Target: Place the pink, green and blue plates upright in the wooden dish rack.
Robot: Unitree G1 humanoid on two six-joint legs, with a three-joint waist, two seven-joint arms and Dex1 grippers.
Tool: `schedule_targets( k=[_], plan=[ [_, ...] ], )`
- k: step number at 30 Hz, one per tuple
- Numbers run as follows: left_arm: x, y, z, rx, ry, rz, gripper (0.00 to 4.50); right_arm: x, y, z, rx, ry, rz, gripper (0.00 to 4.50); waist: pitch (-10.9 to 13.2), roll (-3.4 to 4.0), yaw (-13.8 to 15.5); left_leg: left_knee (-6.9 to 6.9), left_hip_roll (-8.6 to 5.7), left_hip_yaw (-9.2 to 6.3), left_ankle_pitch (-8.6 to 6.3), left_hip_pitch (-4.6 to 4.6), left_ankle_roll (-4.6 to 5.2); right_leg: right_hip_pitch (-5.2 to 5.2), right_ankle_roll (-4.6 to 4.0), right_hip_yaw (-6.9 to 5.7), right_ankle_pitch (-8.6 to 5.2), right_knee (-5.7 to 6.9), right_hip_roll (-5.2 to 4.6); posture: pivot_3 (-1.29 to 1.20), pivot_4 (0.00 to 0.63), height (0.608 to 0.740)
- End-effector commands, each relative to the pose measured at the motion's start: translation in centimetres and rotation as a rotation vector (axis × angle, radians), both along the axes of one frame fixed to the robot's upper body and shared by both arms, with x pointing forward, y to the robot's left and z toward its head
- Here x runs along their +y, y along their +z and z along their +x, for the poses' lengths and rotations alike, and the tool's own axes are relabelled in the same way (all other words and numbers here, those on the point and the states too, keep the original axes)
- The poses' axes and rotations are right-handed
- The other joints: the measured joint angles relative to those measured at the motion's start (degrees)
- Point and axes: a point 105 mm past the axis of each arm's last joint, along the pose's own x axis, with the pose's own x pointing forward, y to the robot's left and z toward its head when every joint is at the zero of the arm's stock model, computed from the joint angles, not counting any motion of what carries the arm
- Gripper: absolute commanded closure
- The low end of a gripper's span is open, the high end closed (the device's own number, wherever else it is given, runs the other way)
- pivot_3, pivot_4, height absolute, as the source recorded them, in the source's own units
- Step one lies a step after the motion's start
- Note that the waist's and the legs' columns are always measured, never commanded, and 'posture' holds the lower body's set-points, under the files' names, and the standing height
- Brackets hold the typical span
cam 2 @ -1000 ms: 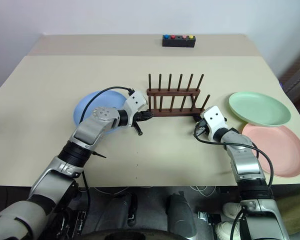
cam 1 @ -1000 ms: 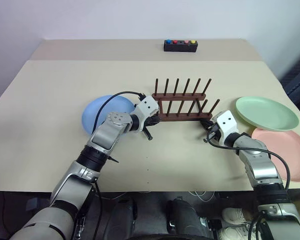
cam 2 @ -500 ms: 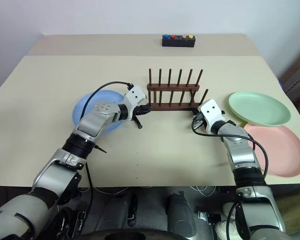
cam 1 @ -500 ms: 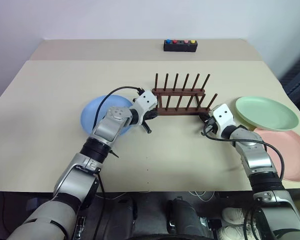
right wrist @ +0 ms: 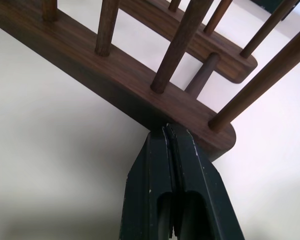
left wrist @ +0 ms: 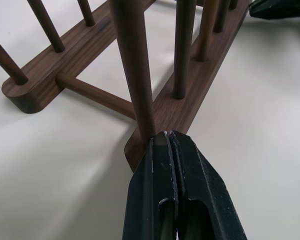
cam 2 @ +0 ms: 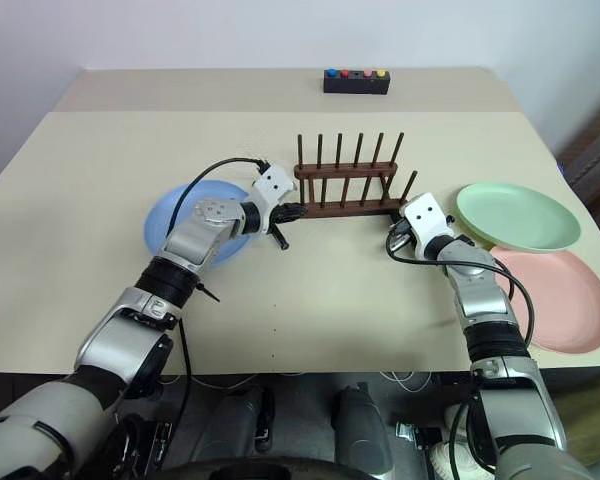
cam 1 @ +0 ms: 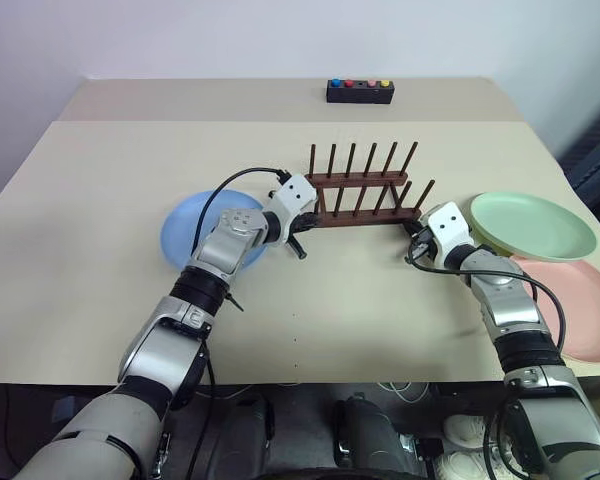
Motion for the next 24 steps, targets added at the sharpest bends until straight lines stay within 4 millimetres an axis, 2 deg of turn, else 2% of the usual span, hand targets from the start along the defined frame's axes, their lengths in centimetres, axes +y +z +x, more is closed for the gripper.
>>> schedule_targets(
  k=[1,6,8,11,24],
  plan=[
    [0.4,0.9,0.8,-0.033,0.024,-0.016,4.49,0.0,1.3,0.5,-0.056,-0.003,0.012,4.50,0.0,0.00,0.0,0.00,0.00,0.01,0.00,0.00,0.00,0.00,0.00,0.00,0.00,0.00,0.00,0.00,0.150,0.740],
    [1.0,1.4,1.6,-0.055,0.042,-0.021,4.49,0.2,1.1,0.4,-0.056,0.009,0.009,4.50,0.0,0.00,-0.4,0.00,0.00,0.03,0.00,0.00,0.00,0.00,0.00,0.00,0.00,0.00,0.00,0.00,0.150,0.740],
    [0.5,1.7,1.3,-0.010,0.017,-0.097,4.49,0.3,1.1,0.5,-0.057,0.007,0.006,4.50,0.0,0.00,-0.8,0.00,0.00,0.02,0.00,0.00,0.00,0.00,0.01,0.00,0.00,0.01,0.00,0.00,0.150,0.740],
    [0.5,1.2,1.1,-0.056,-0.015,-0.020,4.49,0.2,1.2,0.6,-0.064,0.001,0.005,4.50,0.0,0.00,-0.8,0.00,0.00,0.02,0.00,0.00,0.00,0.00,0.01,0.00,0.01,0.01,0.00,0.00,0.150,0.740],
    [0.9,1.9,2.1,-0.075,0.007,-0.027,4.49,0.3,1.9,1.5,-0.086,0.001,0.005,4.50,0.0,0.00,-0.9,0.00,0.00,0.03,0.00,0.00,0.00,-0.01,0.03,0.00,0.02,0.01,0.00,0.00,0.150,0.740]
  ],
)
